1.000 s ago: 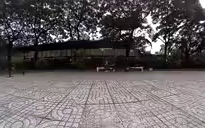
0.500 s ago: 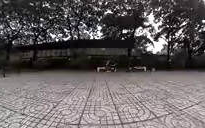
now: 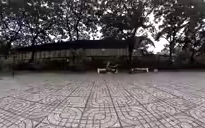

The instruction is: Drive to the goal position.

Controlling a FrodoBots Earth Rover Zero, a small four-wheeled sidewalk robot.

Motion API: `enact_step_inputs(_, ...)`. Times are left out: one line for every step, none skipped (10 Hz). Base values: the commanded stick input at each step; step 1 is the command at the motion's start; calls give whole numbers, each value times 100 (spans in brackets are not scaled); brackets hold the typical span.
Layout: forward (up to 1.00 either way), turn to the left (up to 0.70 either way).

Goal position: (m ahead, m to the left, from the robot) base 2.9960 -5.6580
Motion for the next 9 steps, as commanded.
enact_step_inputs(100,0)
enact_step_inputs(100,0)
enact_step_inputs(100,0)
enact_step_inputs(100,0)
enact_step_inputs(100,0)
enact_step_inputs(100,0)
enact_step_inputs(100,0)
enact_step_inputs(100,0)
enact_step_inputs(100,0)
